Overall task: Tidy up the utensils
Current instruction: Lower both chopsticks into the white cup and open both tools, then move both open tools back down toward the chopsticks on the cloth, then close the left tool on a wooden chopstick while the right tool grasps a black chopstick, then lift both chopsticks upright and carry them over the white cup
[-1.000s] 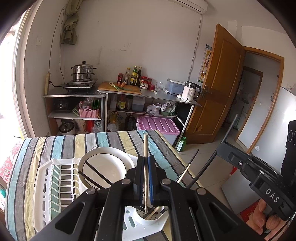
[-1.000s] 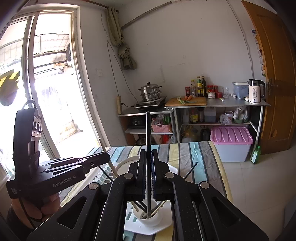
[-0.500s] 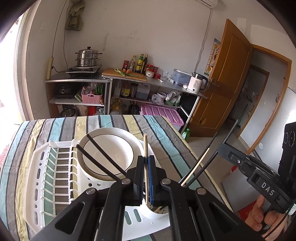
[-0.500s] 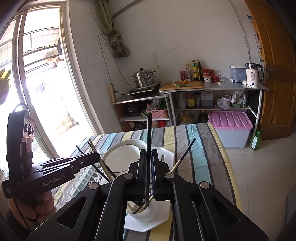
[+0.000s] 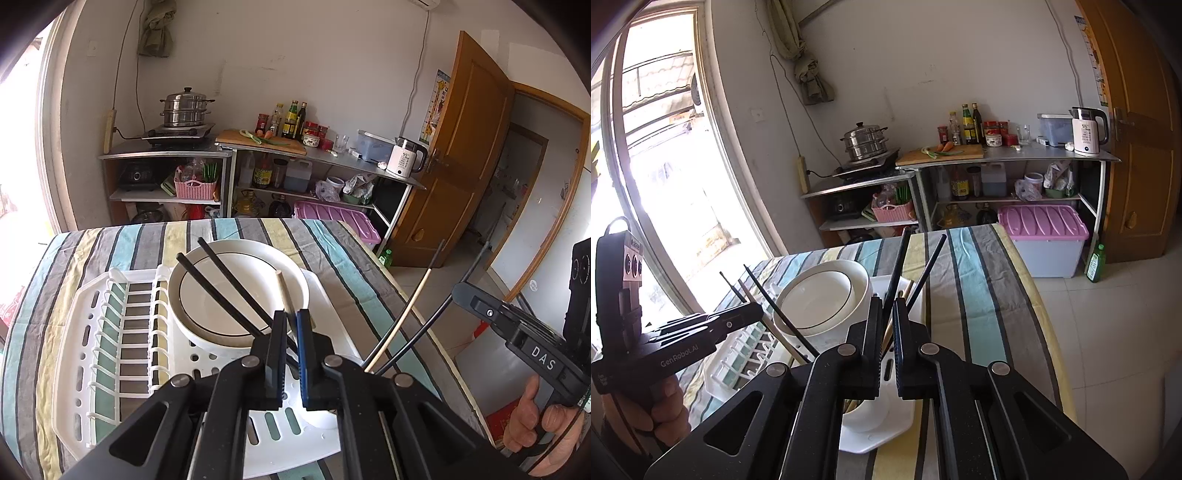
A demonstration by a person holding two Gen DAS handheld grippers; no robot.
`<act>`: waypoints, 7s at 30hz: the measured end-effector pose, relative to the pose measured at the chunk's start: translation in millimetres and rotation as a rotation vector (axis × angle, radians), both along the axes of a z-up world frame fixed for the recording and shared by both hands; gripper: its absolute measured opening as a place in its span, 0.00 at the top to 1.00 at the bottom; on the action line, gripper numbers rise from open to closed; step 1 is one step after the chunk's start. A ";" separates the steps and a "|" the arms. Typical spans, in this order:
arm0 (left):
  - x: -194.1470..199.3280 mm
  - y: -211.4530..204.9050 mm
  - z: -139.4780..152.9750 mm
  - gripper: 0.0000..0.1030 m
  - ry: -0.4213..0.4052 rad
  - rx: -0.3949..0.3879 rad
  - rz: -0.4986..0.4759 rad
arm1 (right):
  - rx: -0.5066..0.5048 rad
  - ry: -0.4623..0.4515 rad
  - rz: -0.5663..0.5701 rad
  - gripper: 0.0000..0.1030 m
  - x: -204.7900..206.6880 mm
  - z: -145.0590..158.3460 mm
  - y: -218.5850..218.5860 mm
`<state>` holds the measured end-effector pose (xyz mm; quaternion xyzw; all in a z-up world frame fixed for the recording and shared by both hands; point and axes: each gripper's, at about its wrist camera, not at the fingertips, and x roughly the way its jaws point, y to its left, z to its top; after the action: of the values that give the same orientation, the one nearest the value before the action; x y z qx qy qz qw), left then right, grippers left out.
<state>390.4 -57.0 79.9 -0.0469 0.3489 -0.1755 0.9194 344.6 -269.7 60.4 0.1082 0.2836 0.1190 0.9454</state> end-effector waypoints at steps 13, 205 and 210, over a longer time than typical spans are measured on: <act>-26.4 2.7 6.7 0.94 -0.030 0.035 0.014 | -0.039 0.003 0.010 0.87 -20.2 -0.7 2.6; -156.6 87.3 -126.6 0.94 0.250 0.189 0.123 | -0.089 0.094 0.273 0.95 -138.7 -44.7 138.1; -161.6 93.4 -116.7 0.95 0.231 0.133 0.127 | -0.085 0.088 0.274 0.95 -140.0 -43.6 136.0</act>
<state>228.7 36.4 -36.8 -0.0277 0.4595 -0.0870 0.8835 204.6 -133.7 16.8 0.0335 0.3415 0.2299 0.9107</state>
